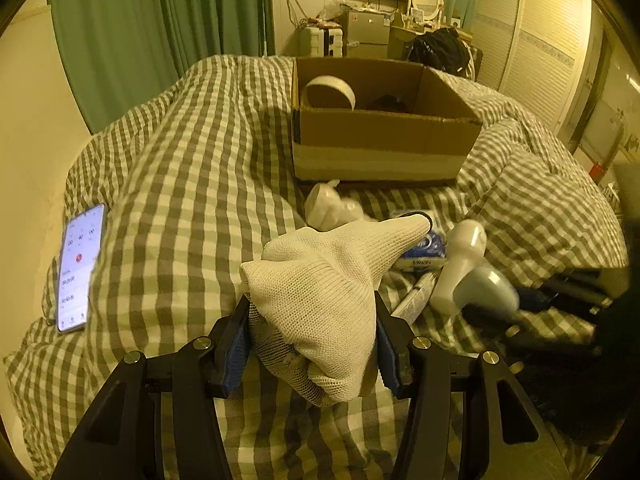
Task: Organize objects
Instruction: 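Carry the glove and earbud case into the box and release both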
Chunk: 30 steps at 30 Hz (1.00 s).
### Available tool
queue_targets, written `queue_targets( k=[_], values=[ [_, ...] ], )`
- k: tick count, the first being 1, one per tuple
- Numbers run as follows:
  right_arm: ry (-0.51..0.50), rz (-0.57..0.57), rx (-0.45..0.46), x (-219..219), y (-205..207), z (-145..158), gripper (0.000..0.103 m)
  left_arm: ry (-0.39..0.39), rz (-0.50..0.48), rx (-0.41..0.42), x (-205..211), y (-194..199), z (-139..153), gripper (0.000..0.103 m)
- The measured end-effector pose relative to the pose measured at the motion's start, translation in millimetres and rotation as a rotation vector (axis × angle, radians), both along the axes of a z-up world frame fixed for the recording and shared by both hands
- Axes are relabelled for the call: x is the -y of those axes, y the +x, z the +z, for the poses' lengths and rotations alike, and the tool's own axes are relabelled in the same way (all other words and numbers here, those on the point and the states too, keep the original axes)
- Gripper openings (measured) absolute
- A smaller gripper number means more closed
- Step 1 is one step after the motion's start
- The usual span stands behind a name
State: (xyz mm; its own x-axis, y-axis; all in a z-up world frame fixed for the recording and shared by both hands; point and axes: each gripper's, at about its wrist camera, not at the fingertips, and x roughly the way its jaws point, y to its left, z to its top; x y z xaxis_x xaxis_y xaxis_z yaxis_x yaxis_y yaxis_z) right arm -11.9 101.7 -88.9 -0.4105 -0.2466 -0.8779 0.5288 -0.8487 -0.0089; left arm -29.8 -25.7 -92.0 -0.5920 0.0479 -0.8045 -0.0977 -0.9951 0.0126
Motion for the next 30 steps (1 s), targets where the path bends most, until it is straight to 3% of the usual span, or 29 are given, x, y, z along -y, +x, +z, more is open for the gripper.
queue_targets(
  k=[8,16,22,30],
  values=[
    [-0.052,-0.009,-0.171,-4.7,-16.5,82.0,0.022,0.001,-0.046,-0.092,-11.5,-22.0,43.8,0.054],
    [-0.067,-0.011,-0.283,-3.9,-66.5,135.0,0.022,-0.017,-0.08,-0.176,-21.7,-78.4,85.1,0.054],
    [-0.08,-0.037,-0.295,-6.0,-124.7,148.3,0.022,-0.077,-0.061,-0.212,-31.3,-138.5,93.5,0.054],
    [-0.136,-0.095,-0.213,-19.3,-216.2,134.3,0.022,-0.087,-0.071,-0.127,-49.8,-220.6,64.8,0.054]
  ],
)
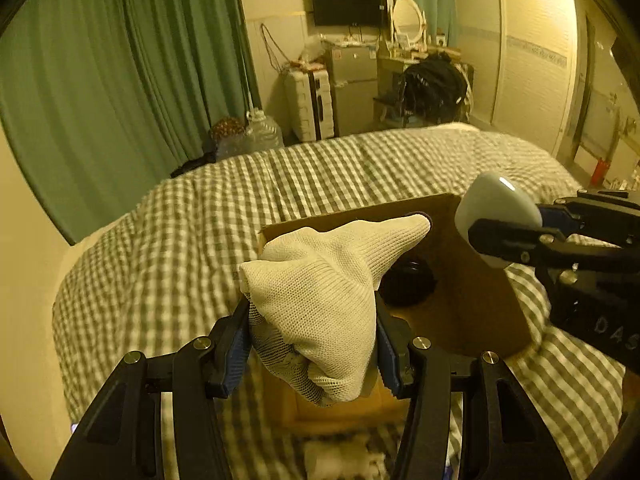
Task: Organize objects
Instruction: 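Carry the glove and earbud case into the box and release both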
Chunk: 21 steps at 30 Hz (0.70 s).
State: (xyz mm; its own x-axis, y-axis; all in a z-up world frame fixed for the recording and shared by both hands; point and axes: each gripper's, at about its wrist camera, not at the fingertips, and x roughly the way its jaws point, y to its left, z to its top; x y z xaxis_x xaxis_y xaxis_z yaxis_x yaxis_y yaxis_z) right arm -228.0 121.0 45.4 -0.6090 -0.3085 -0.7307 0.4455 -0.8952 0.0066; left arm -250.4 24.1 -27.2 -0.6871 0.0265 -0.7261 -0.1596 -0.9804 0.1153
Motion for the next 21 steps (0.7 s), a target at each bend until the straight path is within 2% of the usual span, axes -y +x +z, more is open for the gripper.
queue_targets(
  k=[4,9,15,19,21],
  values=[
    [-0.057,-0.013,0.053,-5.4,-32.2,-17.2,0.022,-0.009,-0.001,0.048,-8.2,-27.6,-22.4,0.054],
    [-0.066,-0.029,0.103,-11.8,-54.8,-48.5,0.022,0.017,0.0,0.11,-12.7,-44.5,-46.8,0.054],
    [-0.064,-0.033,0.124,-16.9,-61.4,-66.2,0.023,0.0,-0.022,0.102,-24.9,-46.4,-49.7,0.055],
    [-0.066,-0.046,0.107,-20.7,-61.3,-63.4,0.024,0.023,-0.026,0.12,-25.8,-47.7,-48.3,0.064],
    [-0.082,-0.047,0.099,-22.7,-59.4,-56.7,0.029,0.035,-0.016,0.128,-24.6,-46.5,-46.0,0.081]
  ],
)
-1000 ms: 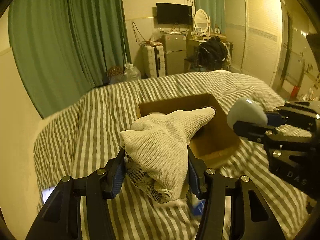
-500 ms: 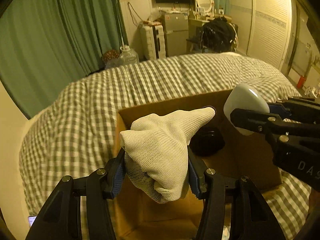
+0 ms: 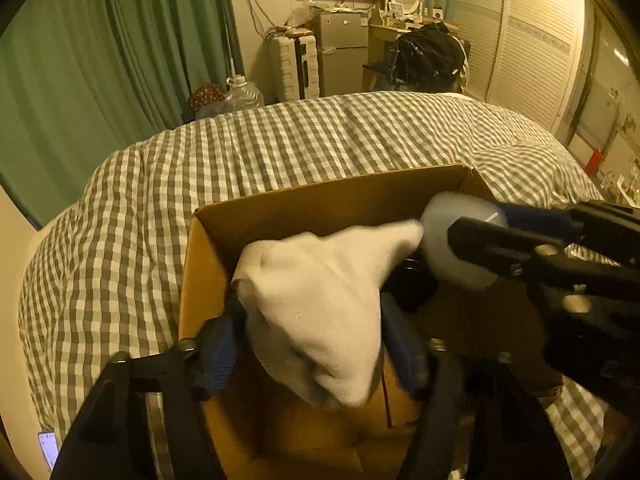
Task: Organize objects
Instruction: 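Carry the glove and earbud case into the box and release both, then move the left tool to the toothpaste tube and grasp it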
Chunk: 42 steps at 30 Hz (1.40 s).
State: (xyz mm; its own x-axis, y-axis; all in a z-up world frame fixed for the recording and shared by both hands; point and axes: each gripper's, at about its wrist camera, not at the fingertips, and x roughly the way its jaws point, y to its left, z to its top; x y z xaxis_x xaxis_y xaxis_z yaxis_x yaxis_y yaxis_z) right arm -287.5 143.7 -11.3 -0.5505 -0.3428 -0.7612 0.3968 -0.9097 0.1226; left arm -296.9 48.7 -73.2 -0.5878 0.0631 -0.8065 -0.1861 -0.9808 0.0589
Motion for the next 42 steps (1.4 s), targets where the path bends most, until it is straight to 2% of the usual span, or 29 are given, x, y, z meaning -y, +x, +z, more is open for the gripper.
queue_targets(
  k=[2,3,6,9,14,16,21,26,30,32,34,38,42],
  values=[
    [-0.023,-0.002,-0.017,-2.5,3.3,9.8,0.046,0.005,0.02,-0.006,4.5,-0.8,5.7,0.086],
    [-0.032,-0.01,-0.028,-3.9,6.9,16.1,0.057,0.006,0.027,-0.009,7.9,1.4,9.9,0.087],
    [-0.05,-0.033,-0.071,-8.8,15.2,36.9,0.062,0.02,0.029,-0.014,15.5,6.7,27.9,0.092],
    [-0.073,-0.062,-0.103,-16.6,24.0,59.8,0.077,0.03,0.041,-0.067,23.1,18.4,53.7,0.095],
    [-0.07,-0.084,-0.161,-22.1,48.4,103.6,0.079,0.04,0.056,-0.173,31.0,52.2,107.2,0.099],
    [-0.066,-0.091,-0.194,-24.6,62.1,123.2,0.083,0.045,0.056,-0.206,32.3,64.5,126.8,0.1],
    [-0.054,-0.104,-0.301,-30.9,110.0,178.5,0.086,0.059,0.084,-0.294,37.7,102.4,175.5,0.101],
    [-0.042,-0.109,-0.383,-37.9,157.4,220.3,0.089,0.118,0.111,-0.363,52.7,146.0,218.2,0.103],
    [0.01,-0.081,-0.404,-36.5,196.6,234.7,0.089,0.098,0.106,-0.407,56.6,174.0,233.8,0.103],
    [0.04,-0.072,-0.415,-35.7,217.0,235.2,0.089,0.081,0.132,-0.427,59.7,189.1,238.1,0.103],
    [0.049,-0.061,-0.42,-34.8,231.5,233.9,0.089,0.104,0.153,-0.439,66.2,200.4,239.4,0.103],
    [0.046,-0.037,-0.423,-25.9,255.2,226.0,0.089,0.137,0.16,-0.437,71.7,219.7,235.3,0.103],
    [0.041,-0.011,-0.419,-18.0,267.5,215.1,0.089,0.124,0.161,-0.439,74.2,237.1,217.7,0.103]
  ],
)
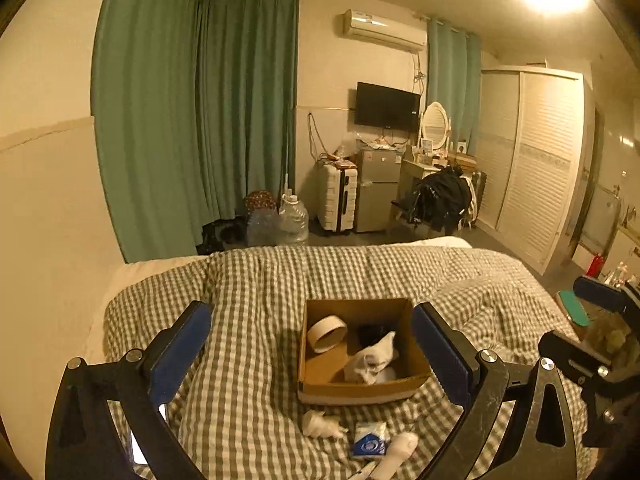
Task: Organize objects
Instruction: 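Move the left tool to the toothpaste tube and grasp it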
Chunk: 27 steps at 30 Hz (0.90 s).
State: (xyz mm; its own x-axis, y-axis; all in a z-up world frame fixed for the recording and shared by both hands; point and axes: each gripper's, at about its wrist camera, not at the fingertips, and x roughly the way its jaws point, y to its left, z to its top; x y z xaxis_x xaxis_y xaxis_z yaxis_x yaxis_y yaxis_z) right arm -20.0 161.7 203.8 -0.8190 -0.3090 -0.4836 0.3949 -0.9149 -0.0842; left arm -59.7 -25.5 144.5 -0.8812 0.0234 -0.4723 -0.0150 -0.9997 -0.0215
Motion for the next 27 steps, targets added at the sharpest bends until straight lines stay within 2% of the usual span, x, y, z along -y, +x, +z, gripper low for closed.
queue_targets(
  k=[4,10,19,23,27],
  values=[
    [-0.004,0.017,0.017,3.6,9.1,-19.4,0.089,0.01,0.016,0.035,5.7,10.4,-30.8,0.103],
    [0.04,0.007,0.071,6.4,11.2,-72.2,0.089,0.009,0.063,0.091,9.2,11.6,-88.1,0.103],
    [0.018,-0.015,0.23,5.7,-4.2,-161.5,0.089,-0.06,0.018,0.227,-17.7,8.5,-197.4,0.103],
    [0.013,-0.046,0.308,1.1,-15.9,-198.6,0.089,-0.061,-0.01,0.293,-27.2,6.7,-235.5,0.103],
    [0.01,-0.077,0.352,-1.6,-24.3,-223.0,0.089,-0.06,-0.067,0.356,-38.8,2.7,-262.6,0.101]
  ],
)
